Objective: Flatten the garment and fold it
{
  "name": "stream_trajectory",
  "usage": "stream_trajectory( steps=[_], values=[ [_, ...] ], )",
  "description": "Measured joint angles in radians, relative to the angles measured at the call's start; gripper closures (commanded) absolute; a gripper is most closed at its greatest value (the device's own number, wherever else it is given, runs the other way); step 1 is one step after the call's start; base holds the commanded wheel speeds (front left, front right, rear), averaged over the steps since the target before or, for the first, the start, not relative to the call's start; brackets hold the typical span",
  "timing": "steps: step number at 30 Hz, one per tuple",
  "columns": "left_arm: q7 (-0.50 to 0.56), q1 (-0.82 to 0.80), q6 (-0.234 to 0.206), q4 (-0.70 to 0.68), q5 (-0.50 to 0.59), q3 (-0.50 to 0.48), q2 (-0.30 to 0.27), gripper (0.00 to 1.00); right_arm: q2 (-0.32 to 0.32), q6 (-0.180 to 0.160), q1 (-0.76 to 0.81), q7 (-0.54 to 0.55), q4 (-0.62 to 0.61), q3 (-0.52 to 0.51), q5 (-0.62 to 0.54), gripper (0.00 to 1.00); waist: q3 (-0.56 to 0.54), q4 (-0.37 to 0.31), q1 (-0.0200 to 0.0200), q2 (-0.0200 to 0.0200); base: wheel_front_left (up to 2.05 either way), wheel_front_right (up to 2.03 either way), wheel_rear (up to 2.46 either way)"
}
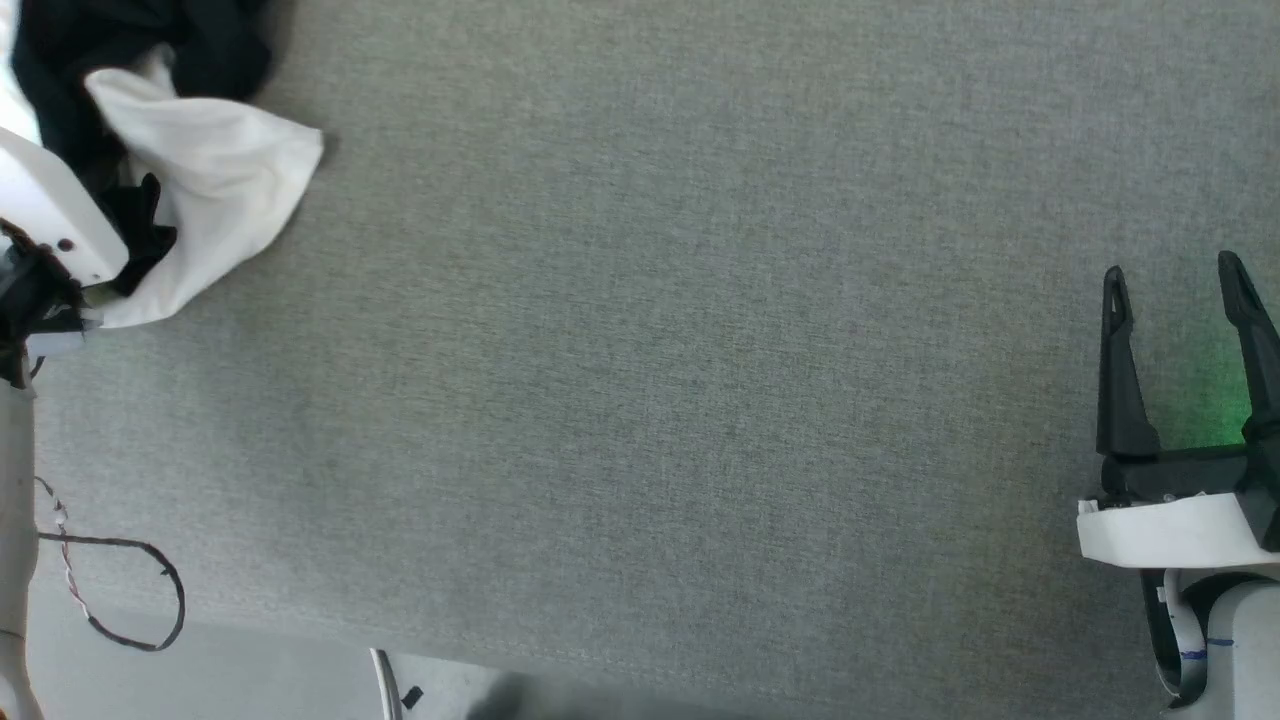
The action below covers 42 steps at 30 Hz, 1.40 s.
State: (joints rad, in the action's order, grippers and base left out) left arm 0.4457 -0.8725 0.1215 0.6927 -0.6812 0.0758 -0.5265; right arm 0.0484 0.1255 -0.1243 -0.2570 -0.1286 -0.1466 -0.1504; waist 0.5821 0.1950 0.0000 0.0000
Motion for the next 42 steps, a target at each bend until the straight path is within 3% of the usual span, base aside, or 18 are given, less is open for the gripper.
stream_trajectory(
  steps=[5, 17, 26, 36, 42],
  values=[
    [-0.03, -0.005, 0.001, -0.04, -0.017, 0.056, -0.013, 1.0, 0.0, 0.0, 0.001, 0.0, 0.017, 0.0, 0.011, 0.0, -0.037, 0.01, 0.0, 0.0, 0.0, 0.0, 0.0],
    [-0.067, -0.086, 0.002, -0.221, -0.088, 0.174, -0.11, 1.0, 0.0, 0.0, 0.014, 0.0, 0.076, 0.008, 0.097, 0.0, -0.191, 0.026, -0.0002, 0.0, 0.0, 0.0, 0.0],
    [-0.085, -0.182, 0.002, -0.339, -0.12, 0.247, -0.12, 1.0, 0.0, 0.0, 0.058, 0.0, 0.111, 0.021, 0.161, 0.0, -0.331, 0.016, -0.0002, 0.0, 0.0, 0.0, 0.0],
    [-0.118, -0.328, 0.002, -0.421, -0.146, 0.33, -0.043, 1.0, 0.0, 0.0, 0.121, 0.0, 0.135, 0.024, 0.207, 0.0, -0.461, -0.039, -0.0004, 0.0, 0.0, 0.0, 0.0],
    [-0.121, -0.409, 0.002, -0.432, -0.172, 0.38, 0.036, 1.0, 0.0, 0.0, 0.127, 0.0, 0.146, 0.029, 0.233, 0.0, -0.5, -0.095, -0.0001, 0.0, 0.0, 0.0, 0.0]
  ],
)
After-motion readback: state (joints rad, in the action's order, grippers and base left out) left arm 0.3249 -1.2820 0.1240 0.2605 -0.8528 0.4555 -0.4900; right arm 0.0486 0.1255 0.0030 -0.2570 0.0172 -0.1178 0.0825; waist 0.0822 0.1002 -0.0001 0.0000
